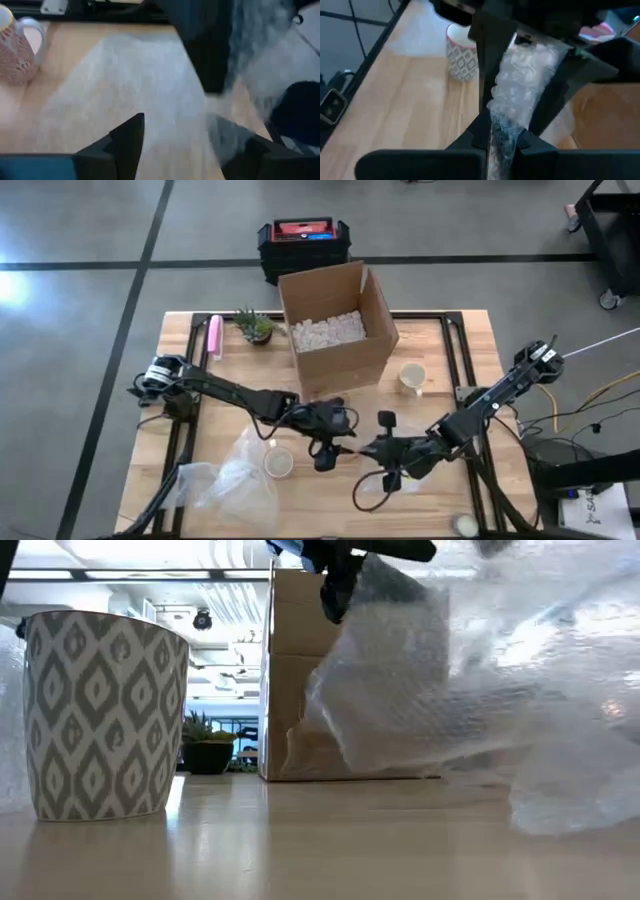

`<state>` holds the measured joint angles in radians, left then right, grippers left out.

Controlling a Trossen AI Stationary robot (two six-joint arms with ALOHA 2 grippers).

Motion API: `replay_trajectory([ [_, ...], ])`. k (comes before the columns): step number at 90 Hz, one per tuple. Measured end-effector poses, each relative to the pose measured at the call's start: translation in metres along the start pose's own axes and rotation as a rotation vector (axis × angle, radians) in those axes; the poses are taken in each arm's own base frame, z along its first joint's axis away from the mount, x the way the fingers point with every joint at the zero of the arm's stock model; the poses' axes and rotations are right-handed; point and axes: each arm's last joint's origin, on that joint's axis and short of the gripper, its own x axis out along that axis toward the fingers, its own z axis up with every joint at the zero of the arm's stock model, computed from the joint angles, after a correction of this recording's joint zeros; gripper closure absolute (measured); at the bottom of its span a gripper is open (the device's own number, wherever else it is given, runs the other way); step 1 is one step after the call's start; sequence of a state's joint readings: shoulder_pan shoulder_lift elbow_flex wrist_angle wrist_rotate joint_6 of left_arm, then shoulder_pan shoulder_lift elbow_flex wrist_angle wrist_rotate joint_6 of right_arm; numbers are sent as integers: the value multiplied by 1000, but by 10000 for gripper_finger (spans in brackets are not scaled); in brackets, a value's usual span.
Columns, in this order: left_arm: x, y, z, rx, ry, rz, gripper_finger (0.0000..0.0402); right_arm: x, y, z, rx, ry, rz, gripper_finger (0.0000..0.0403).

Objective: Wrap mug
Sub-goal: Prepare the bubble wrap

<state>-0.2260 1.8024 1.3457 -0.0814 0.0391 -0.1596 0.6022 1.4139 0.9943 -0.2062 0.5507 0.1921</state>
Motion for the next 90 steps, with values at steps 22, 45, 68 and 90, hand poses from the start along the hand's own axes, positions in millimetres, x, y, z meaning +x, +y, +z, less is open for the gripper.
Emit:
replay_trajectory([
  [22,-3,-1,3,17,8,1,388,-17,-3,14,-15,46,10,403],
  [45,-31,-3,23,32,2,72,400,-67,20,13,45,296,182,403],
  [68,-36,-2,26,34,-20,77,401,-77,53,-20,81,314,127,403],
  [90,-35,0,22,26,-1,100,401,-79,46,-20,192,236,-62,401],
])
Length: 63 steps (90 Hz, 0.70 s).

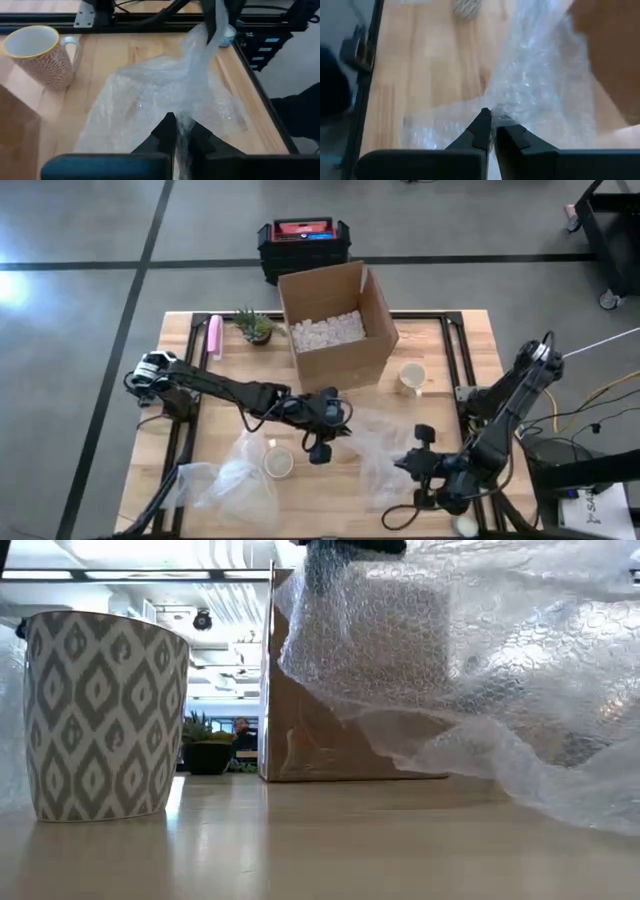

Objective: Wrap mug
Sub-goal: Prepare the bubble wrap

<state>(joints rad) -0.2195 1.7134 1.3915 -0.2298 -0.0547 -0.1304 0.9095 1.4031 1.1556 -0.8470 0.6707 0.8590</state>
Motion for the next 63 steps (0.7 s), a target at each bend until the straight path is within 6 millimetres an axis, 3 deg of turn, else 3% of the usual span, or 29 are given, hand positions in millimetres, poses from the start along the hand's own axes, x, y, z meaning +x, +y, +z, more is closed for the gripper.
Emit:
replay_trajectory([
  [11,0,0,-1,0,8,-4,402,-13,-10,18,12,-24,-33,375],
  [25,0,0,-3,-4,27,-9,401,-37,-24,36,27,-14,-51,303],
  [34,-1,0,-2,-4,26,-13,401,-52,-25,44,84,42,55,259],
  [41,-1,0,-2,-4,24,-14,401,-58,-15,41,121,62,171,234],
  [51,-2,0,0,-5,12,-12,401,-42,17,21,62,17,274,217],
  [63,-3,-1,5,-7,-32,-17,401,12,45,-11,-8,9,228,217],
])
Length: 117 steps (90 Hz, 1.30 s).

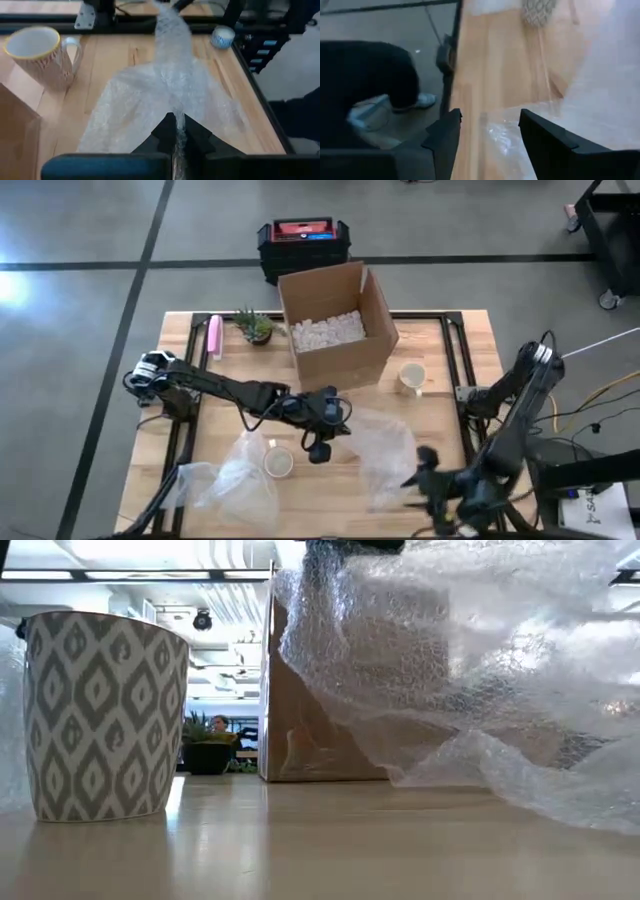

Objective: Wrap mug
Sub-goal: Prepare the bubble wrap

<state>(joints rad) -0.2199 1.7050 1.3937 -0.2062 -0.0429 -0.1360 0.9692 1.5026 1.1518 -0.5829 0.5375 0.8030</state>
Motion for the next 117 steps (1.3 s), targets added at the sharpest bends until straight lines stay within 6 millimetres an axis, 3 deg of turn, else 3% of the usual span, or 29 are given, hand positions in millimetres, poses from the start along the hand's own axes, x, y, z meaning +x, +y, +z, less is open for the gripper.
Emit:
replay_trajectory([
  [16,-2,0,2,-1,-18,-3,401,69,-11,-45,-32,148,-205,239],
  [31,-16,-5,12,-10,-71,-23,401,95,-25,-73,-47,265,-363,268],
  [48,-48,-22,25,20,-142,-104,401,74,-49,-82,-38,480,-647,303],
  [65,-75,-45,32,109,-199,-207,401,36,-66,-71,-23,587,-909,333],
  [75,-81,-55,31,132,-208,-224,401,21,-71,-63,-1,583,-954,348],
  [88,-77,-53,27,106,-184,-69,401,8,-63,-50,33,470,-839,364],
  [99,-68,-45,16,61,-119,34,401,6,-44,-37,14,185,-602,373],
  [107,-65,-41,13,40,-112,69,401,14,-32,-28,-46,7,-473,378],
  [117,-64,-39,14,28,-119,81,401,38,-30,-21,-79,-54,-367,385],
])
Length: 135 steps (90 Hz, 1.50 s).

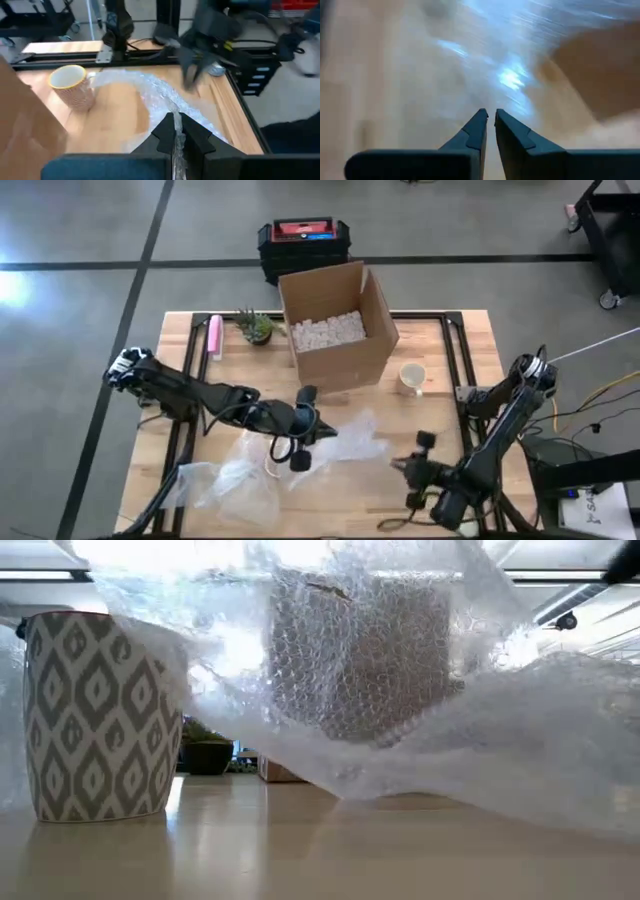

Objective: Wrap mug
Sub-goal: Prepare the bubble wrap

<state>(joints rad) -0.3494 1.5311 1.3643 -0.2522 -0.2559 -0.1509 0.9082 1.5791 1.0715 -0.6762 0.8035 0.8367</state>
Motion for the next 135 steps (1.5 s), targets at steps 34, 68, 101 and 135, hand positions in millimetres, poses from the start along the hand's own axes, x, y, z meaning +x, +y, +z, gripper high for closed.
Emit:
replay_trajectory([
  [34,1,0,-3,-35,23,6,401,56,-18,-46,79,435,58,401],
  [68,0,10,-21,-68,148,222,401,-2,-18,-86,134,769,69,403],
  [101,12,33,-76,-309,304,341,297,-2,-20,-83,77,683,70,403],
  [135,-50,52,-34,-347,344,496,140,-4,-18,-71,46,657,110,403],
])
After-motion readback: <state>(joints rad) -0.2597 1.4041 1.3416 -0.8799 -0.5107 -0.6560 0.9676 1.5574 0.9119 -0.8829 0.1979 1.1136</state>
